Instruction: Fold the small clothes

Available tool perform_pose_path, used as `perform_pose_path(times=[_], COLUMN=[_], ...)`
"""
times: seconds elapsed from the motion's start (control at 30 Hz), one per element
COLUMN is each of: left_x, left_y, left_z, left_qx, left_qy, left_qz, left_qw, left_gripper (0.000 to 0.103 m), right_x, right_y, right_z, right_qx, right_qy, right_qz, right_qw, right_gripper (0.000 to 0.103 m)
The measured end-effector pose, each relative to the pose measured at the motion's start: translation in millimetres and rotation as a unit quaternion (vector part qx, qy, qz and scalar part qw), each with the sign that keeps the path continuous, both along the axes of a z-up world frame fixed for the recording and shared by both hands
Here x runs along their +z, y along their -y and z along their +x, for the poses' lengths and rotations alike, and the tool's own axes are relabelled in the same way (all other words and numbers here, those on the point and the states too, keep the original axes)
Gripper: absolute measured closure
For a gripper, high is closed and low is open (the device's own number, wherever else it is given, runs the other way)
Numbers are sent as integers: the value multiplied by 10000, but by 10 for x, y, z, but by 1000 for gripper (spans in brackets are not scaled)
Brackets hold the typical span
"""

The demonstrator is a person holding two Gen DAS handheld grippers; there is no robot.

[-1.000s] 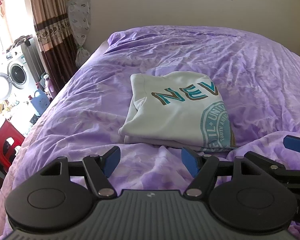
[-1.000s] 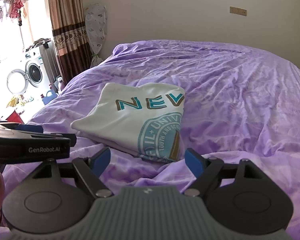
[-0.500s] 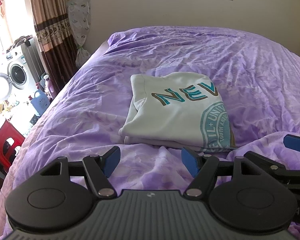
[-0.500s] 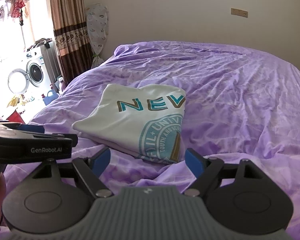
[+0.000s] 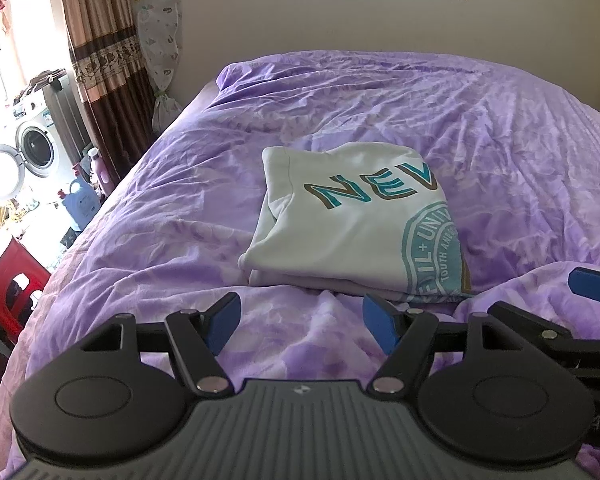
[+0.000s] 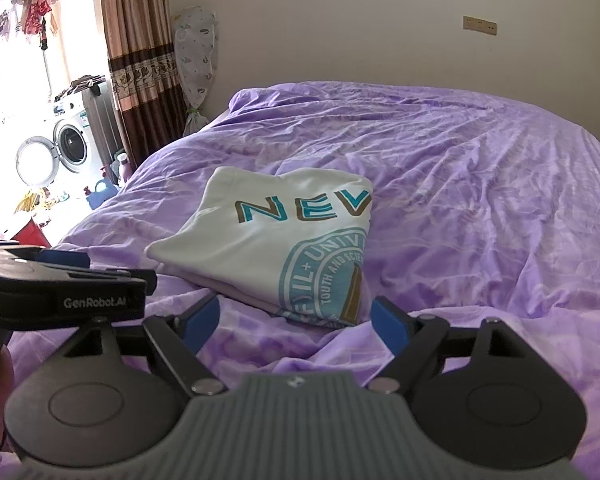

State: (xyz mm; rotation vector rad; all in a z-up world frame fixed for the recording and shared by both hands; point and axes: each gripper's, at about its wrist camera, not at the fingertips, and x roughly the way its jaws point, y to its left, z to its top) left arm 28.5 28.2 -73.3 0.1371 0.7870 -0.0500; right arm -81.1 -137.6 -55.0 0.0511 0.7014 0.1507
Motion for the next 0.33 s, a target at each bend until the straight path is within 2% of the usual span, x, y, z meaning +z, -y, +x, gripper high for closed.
perform_pose_path(times=[0.33], left_x=[-13], left_y=[11], left_z=[-21], left_qx=[15], left_qy=[26], left_qz=[-35], left_qw=[10000], left_gripper=[22], right_x=[1], right_y=[-9], right_z=[-1], right_qx=[-2], right_qy=[-4], right_qz=[-1], right_qw=[10000], right_gripper=[24])
